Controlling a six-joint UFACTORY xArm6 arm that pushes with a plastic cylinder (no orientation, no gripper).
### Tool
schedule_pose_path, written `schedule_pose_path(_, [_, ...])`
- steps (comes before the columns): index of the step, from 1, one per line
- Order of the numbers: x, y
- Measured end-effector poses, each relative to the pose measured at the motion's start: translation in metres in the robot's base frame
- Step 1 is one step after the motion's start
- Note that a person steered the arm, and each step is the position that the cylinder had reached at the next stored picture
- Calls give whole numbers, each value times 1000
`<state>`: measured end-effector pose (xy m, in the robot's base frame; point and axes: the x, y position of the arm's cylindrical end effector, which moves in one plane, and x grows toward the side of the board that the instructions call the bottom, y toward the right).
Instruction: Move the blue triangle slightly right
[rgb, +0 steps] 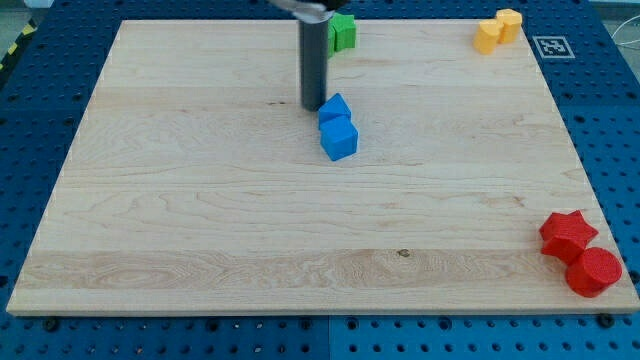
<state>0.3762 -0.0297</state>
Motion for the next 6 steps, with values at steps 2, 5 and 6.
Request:
schedule_pose_path(2, [29,4])
schedule_pose_path(5, [-46,96])
schedule_pose_path(6, [-64,105])
